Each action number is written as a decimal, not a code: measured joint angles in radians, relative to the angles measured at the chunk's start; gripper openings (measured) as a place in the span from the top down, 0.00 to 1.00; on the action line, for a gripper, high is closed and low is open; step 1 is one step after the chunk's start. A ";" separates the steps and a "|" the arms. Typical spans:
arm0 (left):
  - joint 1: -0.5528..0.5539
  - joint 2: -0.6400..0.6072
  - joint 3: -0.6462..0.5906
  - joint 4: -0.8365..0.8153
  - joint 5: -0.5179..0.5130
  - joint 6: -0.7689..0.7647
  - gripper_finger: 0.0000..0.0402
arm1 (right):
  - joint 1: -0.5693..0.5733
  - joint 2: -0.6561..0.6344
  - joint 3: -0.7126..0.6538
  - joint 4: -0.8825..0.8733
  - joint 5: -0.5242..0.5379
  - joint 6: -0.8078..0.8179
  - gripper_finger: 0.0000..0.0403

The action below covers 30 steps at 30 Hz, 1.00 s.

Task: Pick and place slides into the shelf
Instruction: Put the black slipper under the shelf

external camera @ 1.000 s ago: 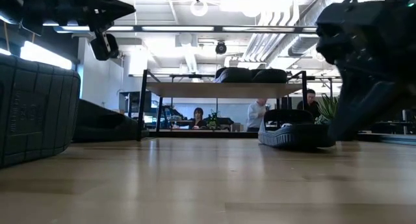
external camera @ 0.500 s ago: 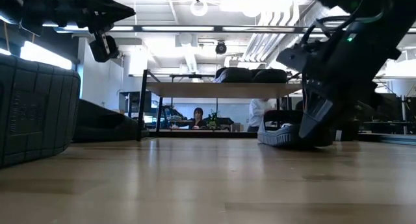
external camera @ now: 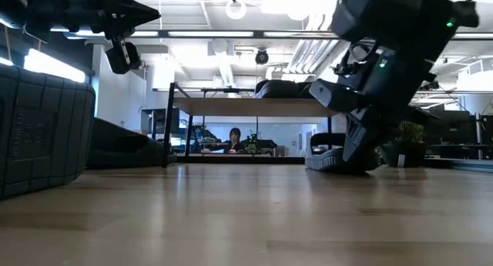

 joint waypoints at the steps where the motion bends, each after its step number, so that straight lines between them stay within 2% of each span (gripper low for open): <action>1: 0.000 0.000 0.000 0.000 0.000 0.000 1.00 | -0.011 0.000 0.000 -0.007 0.000 0.001 1.00; 16: 0.000 0.000 0.000 0.000 -0.002 0.000 1.00 | -0.163 0.000 0.000 -0.023 0.042 -0.014 1.00; 30: 0.000 0.000 0.000 0.000 -0.001 0.000 1.00 | -0.232 0.000 0.000 -0.022 0.076 -0.055 1.00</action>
